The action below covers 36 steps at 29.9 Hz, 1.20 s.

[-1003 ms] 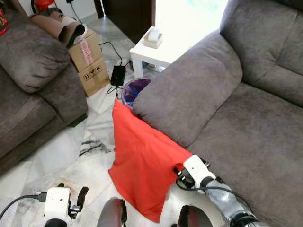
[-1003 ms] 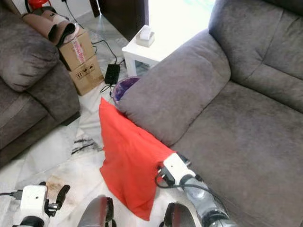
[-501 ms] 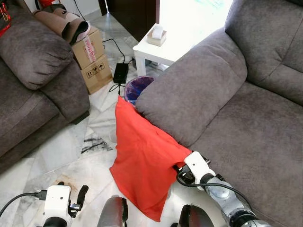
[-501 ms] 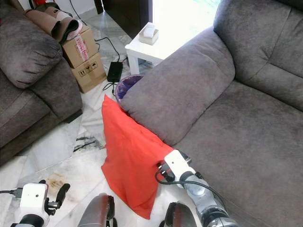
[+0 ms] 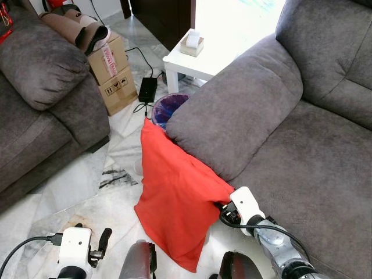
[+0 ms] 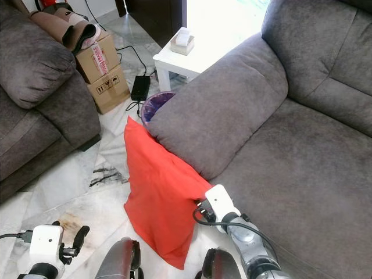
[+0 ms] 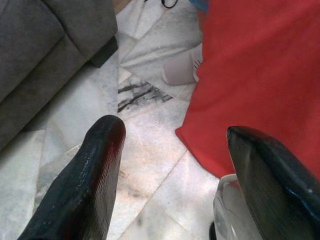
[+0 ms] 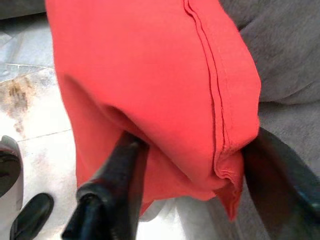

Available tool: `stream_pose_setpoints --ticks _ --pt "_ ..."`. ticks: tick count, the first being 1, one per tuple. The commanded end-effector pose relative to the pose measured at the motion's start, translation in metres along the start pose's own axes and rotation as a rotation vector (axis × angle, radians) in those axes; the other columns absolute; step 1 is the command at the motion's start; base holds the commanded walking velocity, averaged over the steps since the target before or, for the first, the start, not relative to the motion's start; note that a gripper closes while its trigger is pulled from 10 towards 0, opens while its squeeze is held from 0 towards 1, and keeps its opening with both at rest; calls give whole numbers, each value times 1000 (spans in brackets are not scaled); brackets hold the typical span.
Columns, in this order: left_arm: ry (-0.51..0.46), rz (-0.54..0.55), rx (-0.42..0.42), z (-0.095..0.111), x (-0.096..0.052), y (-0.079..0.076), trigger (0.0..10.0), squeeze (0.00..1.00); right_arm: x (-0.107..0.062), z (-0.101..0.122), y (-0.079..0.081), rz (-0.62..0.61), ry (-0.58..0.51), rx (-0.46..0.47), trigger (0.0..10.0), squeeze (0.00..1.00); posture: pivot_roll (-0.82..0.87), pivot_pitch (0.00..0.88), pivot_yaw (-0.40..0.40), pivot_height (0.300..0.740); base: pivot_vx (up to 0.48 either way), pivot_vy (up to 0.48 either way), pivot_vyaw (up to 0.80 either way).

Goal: Move the pillow to the sofa from floor

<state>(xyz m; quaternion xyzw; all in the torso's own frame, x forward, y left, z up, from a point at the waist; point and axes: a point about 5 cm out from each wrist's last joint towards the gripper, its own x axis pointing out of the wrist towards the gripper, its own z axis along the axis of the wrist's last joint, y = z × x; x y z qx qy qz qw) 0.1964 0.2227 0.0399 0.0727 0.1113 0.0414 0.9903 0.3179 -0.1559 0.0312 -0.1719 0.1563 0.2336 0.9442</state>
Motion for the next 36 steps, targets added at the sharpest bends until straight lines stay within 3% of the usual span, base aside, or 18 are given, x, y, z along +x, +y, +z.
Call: stream_pose_setpoints --ticks 1,12,36 --pt "53 5 0 -13 -6 -1 10000 0 -4 -12 6 7 30 27 0 0 275 261 -6 631 0 0 0" --pt "46 3 -25 -14 3 -10 10000 0 -1 -6 9 1 -2 78 0 0 260 238 -31 631 0 0 0" --pt "41 10 -25 -16 10 -6 10000 0 5 -3 24 32 -26 175 0 0 259 205 -17 631 0 0 0"
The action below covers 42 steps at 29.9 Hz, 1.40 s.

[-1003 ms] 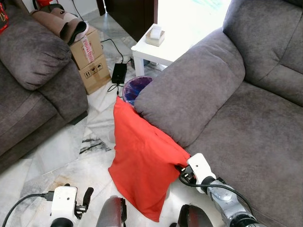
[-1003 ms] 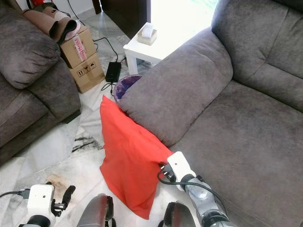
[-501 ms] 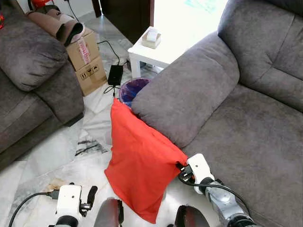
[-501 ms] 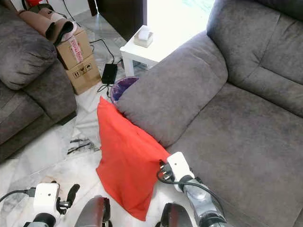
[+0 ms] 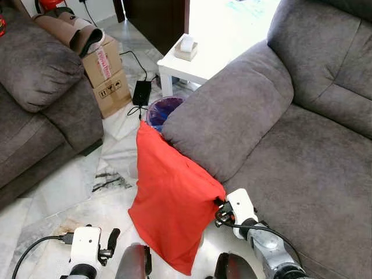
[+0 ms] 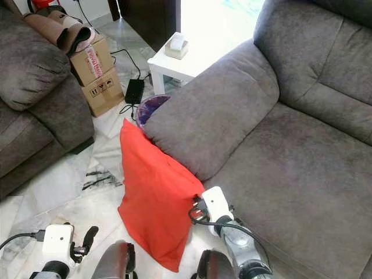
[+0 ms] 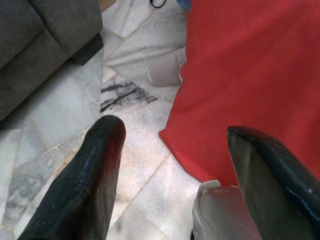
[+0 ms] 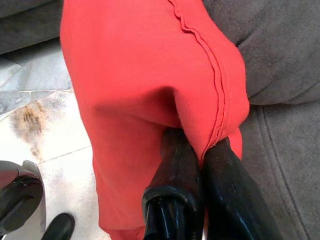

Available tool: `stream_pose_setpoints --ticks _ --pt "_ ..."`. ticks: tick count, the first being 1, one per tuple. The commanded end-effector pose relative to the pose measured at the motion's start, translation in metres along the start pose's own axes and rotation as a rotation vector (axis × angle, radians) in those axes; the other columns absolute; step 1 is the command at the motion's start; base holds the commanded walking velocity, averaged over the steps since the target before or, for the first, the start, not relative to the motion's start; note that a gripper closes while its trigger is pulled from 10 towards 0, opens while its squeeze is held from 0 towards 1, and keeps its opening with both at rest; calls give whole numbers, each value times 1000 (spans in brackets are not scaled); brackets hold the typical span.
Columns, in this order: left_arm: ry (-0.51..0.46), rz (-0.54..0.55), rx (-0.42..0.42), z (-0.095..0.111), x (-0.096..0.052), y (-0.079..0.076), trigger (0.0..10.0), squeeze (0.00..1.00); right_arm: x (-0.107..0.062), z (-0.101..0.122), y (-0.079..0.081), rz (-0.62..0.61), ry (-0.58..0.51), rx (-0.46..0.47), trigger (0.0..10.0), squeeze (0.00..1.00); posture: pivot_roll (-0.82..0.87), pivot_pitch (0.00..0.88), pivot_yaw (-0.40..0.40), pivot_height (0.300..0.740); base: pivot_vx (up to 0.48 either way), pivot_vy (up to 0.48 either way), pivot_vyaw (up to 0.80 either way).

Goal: Move the pillow to the sofa from floor

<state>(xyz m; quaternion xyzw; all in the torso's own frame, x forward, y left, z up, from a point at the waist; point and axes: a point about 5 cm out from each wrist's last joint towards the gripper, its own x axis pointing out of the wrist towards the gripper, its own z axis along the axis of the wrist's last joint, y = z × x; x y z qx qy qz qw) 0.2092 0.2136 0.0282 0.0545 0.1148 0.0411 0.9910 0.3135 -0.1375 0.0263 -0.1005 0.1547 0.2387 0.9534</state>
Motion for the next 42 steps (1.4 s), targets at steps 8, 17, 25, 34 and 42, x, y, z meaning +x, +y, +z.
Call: stream_pose_setpoints --ticks 8,17,25,34,42 --pt "30 13 9 -7 5 8 10000 0 -1 -6 5 -32 -4 80 0 0 248 147 -7 631 0 0 0" --pt "41 21 -3 -10 20 11 10000 0 -6 -12 3 -83 -38 224 0 0 201 69 5 631 0 0 0" --pt "79 33 -14 -18 29 9 10000 0 -11 -23 11 -58 -21 213 0 0 157 0 25 631 0 0 0" --pt "103 71 -40 -28 27 16 10000 0 -22 -31 -16 -241 -22 389 10000 0 134 0 28 631 0 0 0" --pt "91 93 -43 -30 27 21 10000 0 -27 -32 -19 -233 -72 422 10000 0 128 0 24 661 0 0 0"
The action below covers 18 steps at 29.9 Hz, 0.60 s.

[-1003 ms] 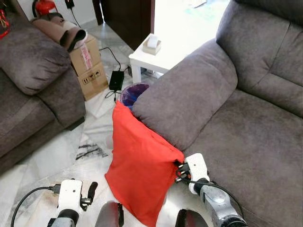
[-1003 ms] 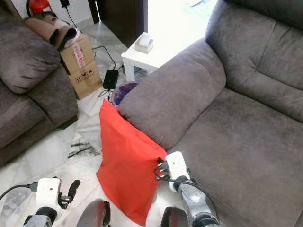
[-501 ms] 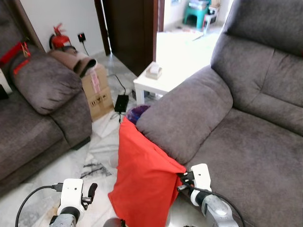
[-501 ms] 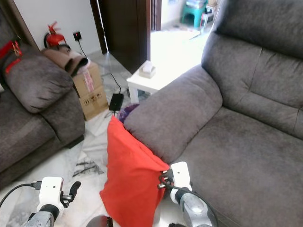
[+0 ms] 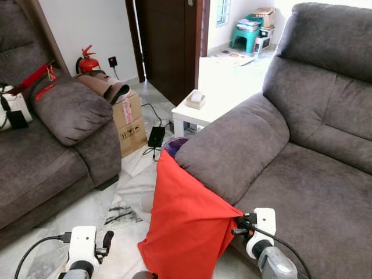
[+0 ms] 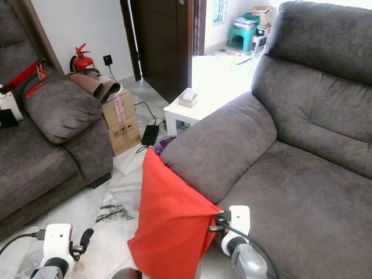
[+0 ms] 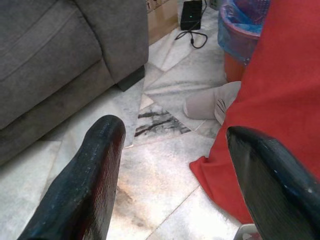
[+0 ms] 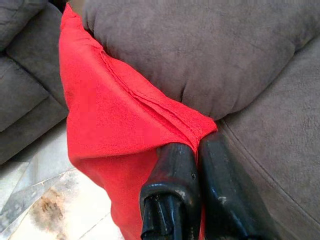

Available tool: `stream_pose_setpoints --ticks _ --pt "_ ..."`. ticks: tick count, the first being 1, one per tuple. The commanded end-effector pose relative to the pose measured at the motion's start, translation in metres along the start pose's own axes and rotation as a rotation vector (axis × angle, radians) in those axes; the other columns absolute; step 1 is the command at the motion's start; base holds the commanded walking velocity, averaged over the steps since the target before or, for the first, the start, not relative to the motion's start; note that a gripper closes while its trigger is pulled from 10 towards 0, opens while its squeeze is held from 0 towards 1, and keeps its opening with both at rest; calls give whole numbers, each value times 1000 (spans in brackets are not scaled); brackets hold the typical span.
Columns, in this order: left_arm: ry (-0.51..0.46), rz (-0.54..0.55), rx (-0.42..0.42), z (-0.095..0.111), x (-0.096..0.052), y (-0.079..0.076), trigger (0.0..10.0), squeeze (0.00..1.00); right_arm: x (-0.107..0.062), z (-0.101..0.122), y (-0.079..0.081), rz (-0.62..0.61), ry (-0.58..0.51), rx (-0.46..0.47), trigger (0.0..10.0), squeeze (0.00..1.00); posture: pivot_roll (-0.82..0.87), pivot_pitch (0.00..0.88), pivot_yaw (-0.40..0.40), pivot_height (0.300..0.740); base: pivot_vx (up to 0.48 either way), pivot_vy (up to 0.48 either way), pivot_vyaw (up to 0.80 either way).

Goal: Move the pillow to the sofa from floor

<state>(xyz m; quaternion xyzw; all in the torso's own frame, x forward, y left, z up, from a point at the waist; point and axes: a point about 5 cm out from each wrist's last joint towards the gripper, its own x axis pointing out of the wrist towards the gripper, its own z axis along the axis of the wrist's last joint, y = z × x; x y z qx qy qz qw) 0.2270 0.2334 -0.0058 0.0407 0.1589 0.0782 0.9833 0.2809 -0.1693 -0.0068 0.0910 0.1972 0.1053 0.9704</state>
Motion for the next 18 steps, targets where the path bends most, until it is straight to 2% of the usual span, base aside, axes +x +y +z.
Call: stream_pose_setpoints --ticks 1,7,15,18 --pt "-6 26 -14 1 1 6 10000 0 4 19 -4 -21 -93 6 10000 0 131 0 24 666 0 0 0" --pt "-25 29 -16 4 5 4 10000 0 5 23 -1 -11 -126 47 10000 0 129 0 24 696 0 0 0" --pt "-38 27 -15 6 5 6 10000 0 7 25 4 28 -137 43 10000 0 132 0 17 740 0 0 0" --pt "-48 28 -16 7 5 7 10000 0 8 25 6 39 -136 41 10000 0 131 0 21 740 0 0 0"
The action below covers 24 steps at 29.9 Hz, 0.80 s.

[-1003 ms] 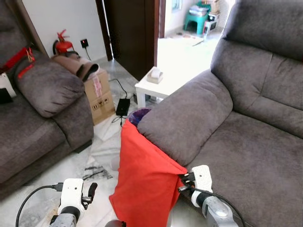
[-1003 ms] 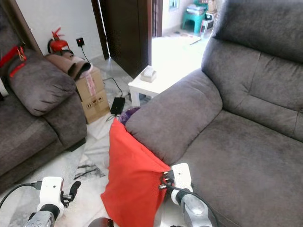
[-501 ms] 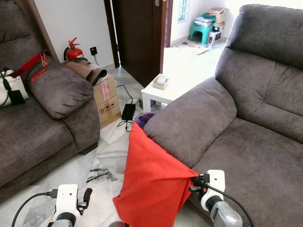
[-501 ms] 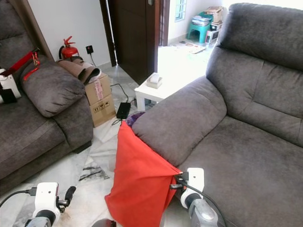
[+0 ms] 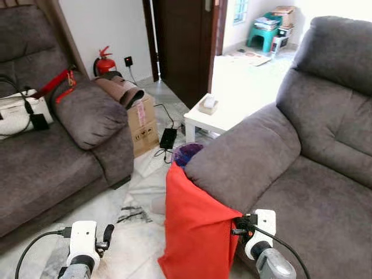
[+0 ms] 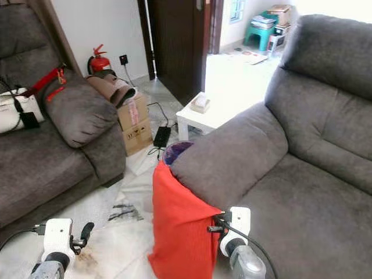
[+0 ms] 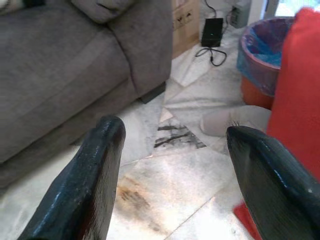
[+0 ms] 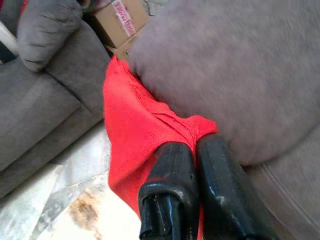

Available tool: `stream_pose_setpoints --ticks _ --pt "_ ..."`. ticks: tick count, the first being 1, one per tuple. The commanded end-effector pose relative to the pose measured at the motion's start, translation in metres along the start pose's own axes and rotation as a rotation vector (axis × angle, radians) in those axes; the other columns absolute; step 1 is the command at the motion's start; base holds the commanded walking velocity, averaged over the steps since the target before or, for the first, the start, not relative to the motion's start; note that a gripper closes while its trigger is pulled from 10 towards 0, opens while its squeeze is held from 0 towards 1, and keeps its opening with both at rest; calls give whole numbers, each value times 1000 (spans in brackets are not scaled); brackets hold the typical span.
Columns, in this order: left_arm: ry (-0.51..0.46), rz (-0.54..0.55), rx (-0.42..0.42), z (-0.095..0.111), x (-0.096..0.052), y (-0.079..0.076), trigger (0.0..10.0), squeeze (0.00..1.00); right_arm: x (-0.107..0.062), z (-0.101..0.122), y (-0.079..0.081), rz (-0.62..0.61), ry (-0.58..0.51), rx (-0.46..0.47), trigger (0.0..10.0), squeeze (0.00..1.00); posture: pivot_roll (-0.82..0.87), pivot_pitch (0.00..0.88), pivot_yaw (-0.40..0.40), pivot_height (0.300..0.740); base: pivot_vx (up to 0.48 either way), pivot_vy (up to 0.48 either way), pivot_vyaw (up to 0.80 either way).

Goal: Move the pillow to the sofa from floor

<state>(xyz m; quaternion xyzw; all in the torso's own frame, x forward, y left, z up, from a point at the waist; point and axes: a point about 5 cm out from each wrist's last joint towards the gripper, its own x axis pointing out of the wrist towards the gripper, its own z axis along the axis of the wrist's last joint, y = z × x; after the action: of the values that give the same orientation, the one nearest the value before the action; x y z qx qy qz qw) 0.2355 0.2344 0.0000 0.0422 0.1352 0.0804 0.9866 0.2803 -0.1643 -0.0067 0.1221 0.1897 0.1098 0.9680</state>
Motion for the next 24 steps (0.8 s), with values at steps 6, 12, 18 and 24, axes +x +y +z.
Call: stream_pose_setpoints --ticks 6,12,18,24 --pt "-26 -4 -3 5 1 10 10000 0 10 25 9 44 -127 -14 10000 0 126 0 46 740 0 0 0" --pt "-62 -24 18 17 8 17 10000 0 9 21 15 109 -64 -234 10000 0 115 0 65 740 0 0 0" --pt "-55 -96 47 22 11 19 10000 0 6 21 12 220 -20 -274 10000 0 106 0 69 740 0 0 0" --pt "-35 -309 99 26 8 16 10000 0 -2 17 5 376 121 -544 10000 0 107 0 61 740 0 0 0"
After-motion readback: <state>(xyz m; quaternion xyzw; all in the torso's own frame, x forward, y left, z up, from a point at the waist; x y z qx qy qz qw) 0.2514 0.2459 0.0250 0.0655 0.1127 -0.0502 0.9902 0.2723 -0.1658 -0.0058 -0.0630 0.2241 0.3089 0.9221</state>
